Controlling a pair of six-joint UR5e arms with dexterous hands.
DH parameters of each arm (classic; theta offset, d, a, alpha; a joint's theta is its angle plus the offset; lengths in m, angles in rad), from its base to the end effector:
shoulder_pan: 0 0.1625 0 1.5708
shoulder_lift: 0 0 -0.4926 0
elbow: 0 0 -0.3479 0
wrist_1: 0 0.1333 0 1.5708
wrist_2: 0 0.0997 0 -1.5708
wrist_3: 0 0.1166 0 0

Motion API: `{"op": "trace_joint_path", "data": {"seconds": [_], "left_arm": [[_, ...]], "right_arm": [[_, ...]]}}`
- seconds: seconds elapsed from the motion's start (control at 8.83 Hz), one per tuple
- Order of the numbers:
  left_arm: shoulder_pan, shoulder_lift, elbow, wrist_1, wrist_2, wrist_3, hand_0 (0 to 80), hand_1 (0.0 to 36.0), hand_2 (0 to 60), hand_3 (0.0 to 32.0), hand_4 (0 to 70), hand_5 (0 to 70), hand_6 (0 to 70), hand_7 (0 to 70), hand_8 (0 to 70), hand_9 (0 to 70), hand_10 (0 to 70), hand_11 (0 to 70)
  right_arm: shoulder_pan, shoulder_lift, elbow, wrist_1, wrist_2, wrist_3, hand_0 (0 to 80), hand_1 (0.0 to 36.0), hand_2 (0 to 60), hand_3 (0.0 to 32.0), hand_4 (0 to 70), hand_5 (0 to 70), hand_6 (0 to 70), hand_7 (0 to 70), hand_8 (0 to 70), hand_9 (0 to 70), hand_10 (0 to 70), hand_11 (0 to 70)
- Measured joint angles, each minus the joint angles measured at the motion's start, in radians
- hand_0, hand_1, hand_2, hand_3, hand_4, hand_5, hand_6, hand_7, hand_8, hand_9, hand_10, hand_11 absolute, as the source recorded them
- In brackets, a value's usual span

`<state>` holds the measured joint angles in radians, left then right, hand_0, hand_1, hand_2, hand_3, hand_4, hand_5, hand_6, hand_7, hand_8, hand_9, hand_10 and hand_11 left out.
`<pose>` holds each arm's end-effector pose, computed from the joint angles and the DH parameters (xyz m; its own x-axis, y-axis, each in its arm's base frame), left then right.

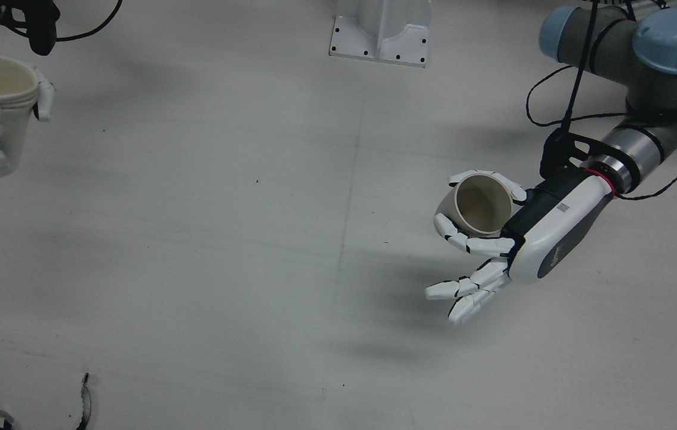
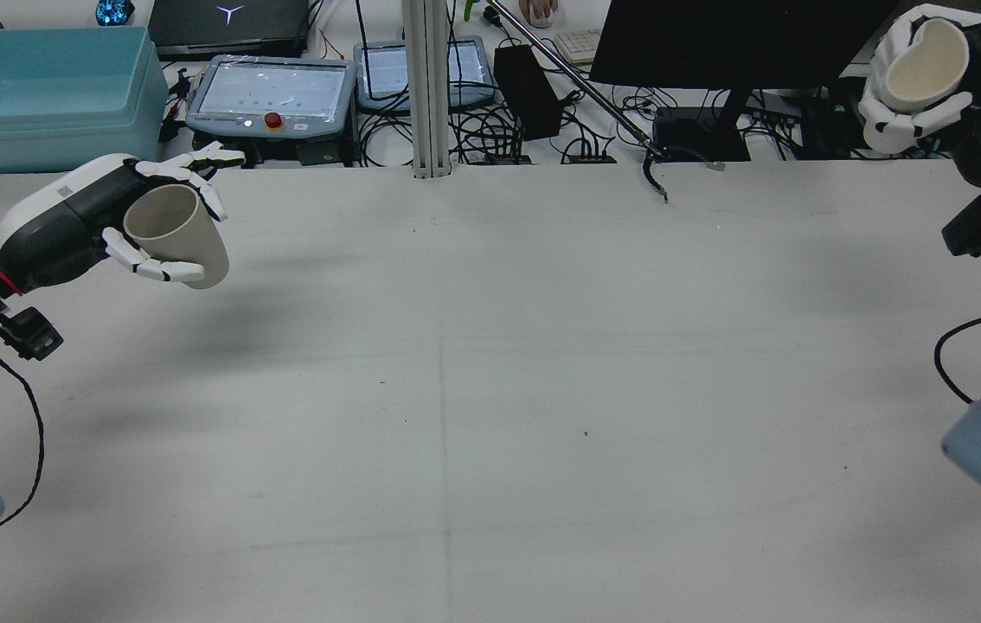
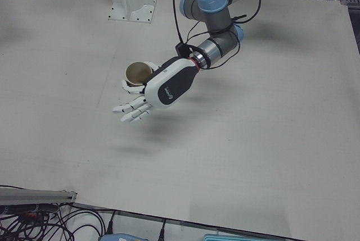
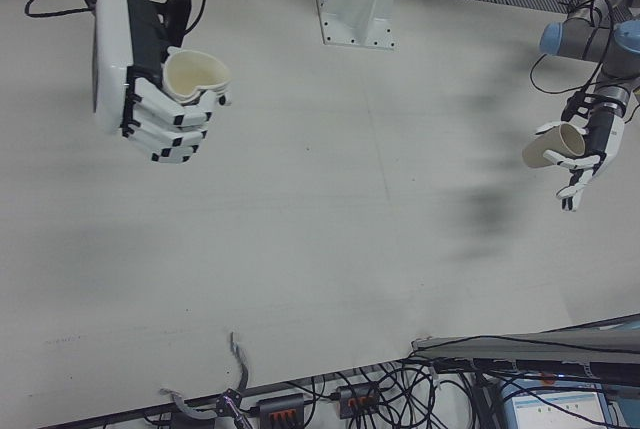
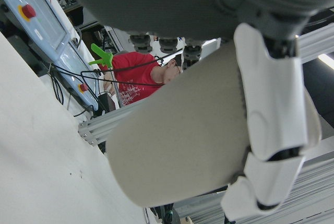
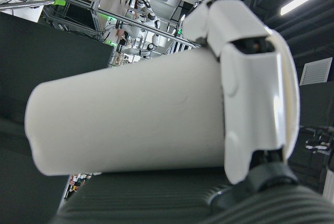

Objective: Pour water

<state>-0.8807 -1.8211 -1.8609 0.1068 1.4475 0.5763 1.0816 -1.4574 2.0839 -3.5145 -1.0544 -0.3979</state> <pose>0.2472 -0.5314 0.5026 -0.8470 -0.2810 -0.4512 0.2315 0.5691 -0.7890 -0.0480 -0.4964 0.5190 -0.9604 -0.0980 0.2609 -0.2758 0.1990 -0.9404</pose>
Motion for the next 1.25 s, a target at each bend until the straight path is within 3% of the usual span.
{"op": "trace_joint_path", "data": {"seconds": [0.23, 0.34, 0.45, 0.79, 1.02, 1.13, 1.25], "left_arm": [[-0.101, 0.129, 0.047, -0.145, 0.013, -0.027, 56.0, 33.7, 60.0, 0.0, 70.0, 70.0, 10.1, 18.0, 3.2, 5.2, 3.2, 5.8], [-0.146, 0.177, 0.083, -0.213, 0.017, -0.031, 56.4, 33.6, 60.0, 0.0, 70.0, 70.0, 10.0, 18.1, 3.1, 5.2, 3.2, 5.8], [-0.178, 0.225, 0.122, -0.281, 0.02, -0.03, 56.4, 33.4, 60.0, 0.0, 70.0, 70.0, 9.8, 17.9, 3.1, 5.2, 3.3, 6.0], [-0.208, 0.33, 0.284, -0.509, 0.016, 0.027, 56.4, 33.4, 60.0, 0.0, 70.0, 70.0, 9.4, 17.7, 3.1, 5.2, 3.4, 6.3], [-0.21, 0.344, 0.396, -0.632, 0.012, 0.072, 57.5, 33.7, 60.0, 0.0, 70.0, 70.0, 8.9, 17.7, 3.1, 5.3, 3.5, 6.4], [-0.209, 0.346, 0.441, -0.678, 0.01, 0.091, 57.4, 33.4, 60.0, 0.0, 70.0, 70.0, 8.6, 17.7, 2.9, 5.1, 3.7, 6.8], [-0.209, 0.346, 0.478, -0.722, 0.008, 0.114, 57.5, 33.2, 60.0, 0.0, 70.0, 70.0, 8.5, 17.5, 2.8, 4.9, 3.5, 6.4]], "right_arm": [[0.025, -0.121, -0.176, 0.273, -0.026, 0.111, 71.2, 36.0, 60.0, 0.0, 54.3, 70.0, 64.2, 70.0, 50.2, 65.8, 42.8, 62.8], [0.028, -0.146, -0.275, 0.379, -0.041, 0.158, 80.0, 36.0, 60.0, 0.0, 60.2, 70.0, 66.2, 70.0, 51.4, 67.4, 44.0, 64.5], [0.028, -0.158, -0.371, 0.464, -0.054, 0.188, 78.1, 36.0, 60.0, 0.0, 58.3, 70.0, 65.3, 70.0, 51.7, 67.9, 44.9, 65.8], [0.021, -0.141, -0.69, 0.709, -0.059, 0.241, 75.3, 36.0, 60.0, 0.0, 64.4, 70.0, 67.7, 70.0, 53.7, 70.0, 46.2, 67.5], [0.018, -0.111, -0.858, 0.792, -0.058, 0.26, 72.8, 36.0, 60.0, 0.0, 56.2, 70.0, 63.2, 70.0, 51.8, 67.7, 46.0, 67.4], [0.017, -0.102, -0.914, 0.816, -0.058, 0.262, 74.7, 36.0, 60.0, 0.0, 56.1, 70.0, 61.6, 70.0, 50.8, 66.1, 44.8, 65.6], [0.017, -0.094, -0.951, 0.83, -0.058, 0.264, 79.1, 34.9, 60.0, 0.0, 46.3, 70.0, 47.8, 67.5, 39.5, 51.2, 31.7, 47.7]]}}
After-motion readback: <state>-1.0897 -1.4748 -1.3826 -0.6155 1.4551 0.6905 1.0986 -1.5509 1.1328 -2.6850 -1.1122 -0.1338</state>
